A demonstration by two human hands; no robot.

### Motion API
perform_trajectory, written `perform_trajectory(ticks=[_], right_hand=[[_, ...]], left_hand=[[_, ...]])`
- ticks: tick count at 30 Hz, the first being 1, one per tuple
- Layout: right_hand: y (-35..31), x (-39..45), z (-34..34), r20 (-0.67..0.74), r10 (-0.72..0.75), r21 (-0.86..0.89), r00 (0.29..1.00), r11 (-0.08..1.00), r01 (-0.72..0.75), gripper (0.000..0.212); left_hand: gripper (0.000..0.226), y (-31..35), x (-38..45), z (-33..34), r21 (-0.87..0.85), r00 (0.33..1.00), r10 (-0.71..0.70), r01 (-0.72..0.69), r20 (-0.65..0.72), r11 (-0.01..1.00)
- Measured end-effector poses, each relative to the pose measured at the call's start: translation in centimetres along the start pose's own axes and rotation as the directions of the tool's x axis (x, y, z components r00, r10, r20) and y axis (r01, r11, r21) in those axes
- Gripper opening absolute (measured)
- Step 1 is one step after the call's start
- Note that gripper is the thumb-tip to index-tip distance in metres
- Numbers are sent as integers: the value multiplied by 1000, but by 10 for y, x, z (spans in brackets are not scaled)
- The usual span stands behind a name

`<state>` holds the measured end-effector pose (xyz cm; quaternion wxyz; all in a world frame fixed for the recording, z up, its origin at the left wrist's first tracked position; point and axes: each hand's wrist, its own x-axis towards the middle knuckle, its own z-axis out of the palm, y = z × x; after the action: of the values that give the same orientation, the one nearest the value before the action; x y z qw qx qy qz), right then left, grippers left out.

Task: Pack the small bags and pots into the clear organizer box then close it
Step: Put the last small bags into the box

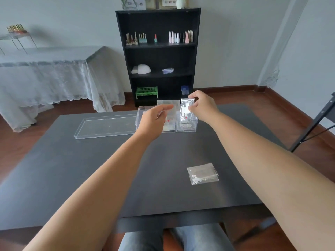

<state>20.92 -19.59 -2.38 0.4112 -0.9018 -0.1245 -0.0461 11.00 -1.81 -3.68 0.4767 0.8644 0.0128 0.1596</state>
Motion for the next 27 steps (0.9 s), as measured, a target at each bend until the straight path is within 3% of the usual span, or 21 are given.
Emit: perform_trajectory(ticks=[3,9,13,17,20,24,27], right_hand=[[-1,6,6,140,-22,-123,990,992,40,35],[12,9,11,51,-62,-196,997,978,71,36],[22,7,4,-64,-22,-56,998,998,18,32],[27,3,-4,-53,73,96,996,993,-68,33],[31,0,-6,-43,60,92,997,994,-56,25],[31,-1,1,14,-100,-178,995,979,101,29],[25,-2,3,89,-70,-412,994,906,101,28]], left_hand=[[35,-1,9,5,9,1000,-9,9,-25,1000],[32,5,30,19,12,994,-1,2,-111,1000],[31,8,44,30,50,999,-5,7,-46,999],[32,11,52,39,204,994,19,-40,104,978],[36,11,56,41,272,982,-9,-43,187,961],[35,17,60,43,379,966,-36,-66,256,923],[31,21,62,44,417,975,-27,-69,222,906]])
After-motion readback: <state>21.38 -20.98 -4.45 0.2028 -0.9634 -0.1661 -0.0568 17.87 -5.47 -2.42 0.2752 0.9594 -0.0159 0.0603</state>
